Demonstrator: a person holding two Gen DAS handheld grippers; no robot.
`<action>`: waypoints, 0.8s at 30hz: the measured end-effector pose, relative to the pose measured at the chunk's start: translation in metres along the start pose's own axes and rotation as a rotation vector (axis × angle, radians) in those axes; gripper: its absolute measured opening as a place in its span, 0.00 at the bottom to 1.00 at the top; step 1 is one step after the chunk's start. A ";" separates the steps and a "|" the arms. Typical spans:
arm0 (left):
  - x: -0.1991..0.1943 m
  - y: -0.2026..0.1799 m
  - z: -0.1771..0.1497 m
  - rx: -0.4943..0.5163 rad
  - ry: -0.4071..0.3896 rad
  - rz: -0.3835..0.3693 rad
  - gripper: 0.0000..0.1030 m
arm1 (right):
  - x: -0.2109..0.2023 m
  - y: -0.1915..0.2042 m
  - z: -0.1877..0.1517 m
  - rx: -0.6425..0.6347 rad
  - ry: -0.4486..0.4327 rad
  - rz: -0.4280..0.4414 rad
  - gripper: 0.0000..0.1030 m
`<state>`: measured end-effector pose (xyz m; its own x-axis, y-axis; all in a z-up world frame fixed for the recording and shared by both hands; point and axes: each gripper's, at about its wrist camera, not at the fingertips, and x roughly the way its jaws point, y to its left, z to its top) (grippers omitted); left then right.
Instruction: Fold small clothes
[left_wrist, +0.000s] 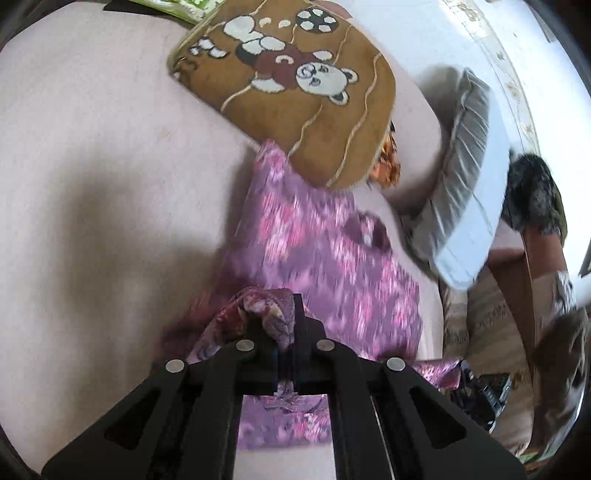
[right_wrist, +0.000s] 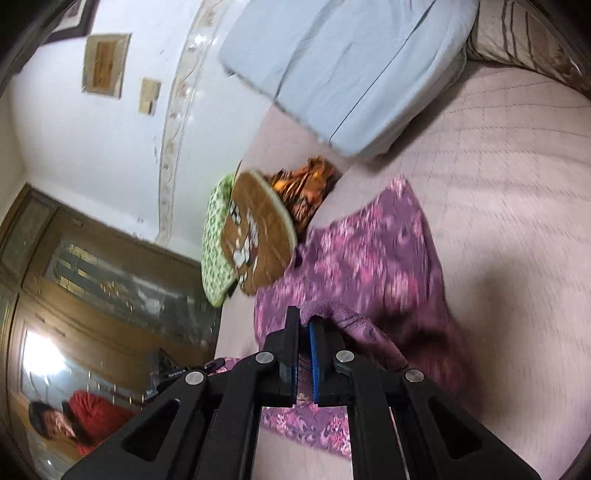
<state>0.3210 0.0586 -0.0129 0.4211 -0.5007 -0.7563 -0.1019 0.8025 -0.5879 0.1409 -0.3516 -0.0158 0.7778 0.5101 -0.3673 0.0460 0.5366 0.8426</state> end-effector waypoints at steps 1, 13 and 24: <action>0.011 -0.002 0.015 -0.016 -0.006 0.003 0.02 | 0.009 -0.006 0.010 0.017 -0.011 -0.007 0.04; 0.077 0.014 0.069 -0.104 0.131 0.082 0.08 | 0.055 -0.054 0.050 0.067 0.001 -0.234 0.13; 0.016 -0.003 0.016 0.074 0.130 0.026 0.51 | 0.036 -0.024 0.029 0.043 0.003 -0.174 0.42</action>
<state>0.3424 0.0532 -0.0186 0.2983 -0.5134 -0.8046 -0.0426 0.8350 -0.5486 0.1863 -0.3656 -0.0379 0.7542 0.4139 -0.5098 0.2065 0.5875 0.7824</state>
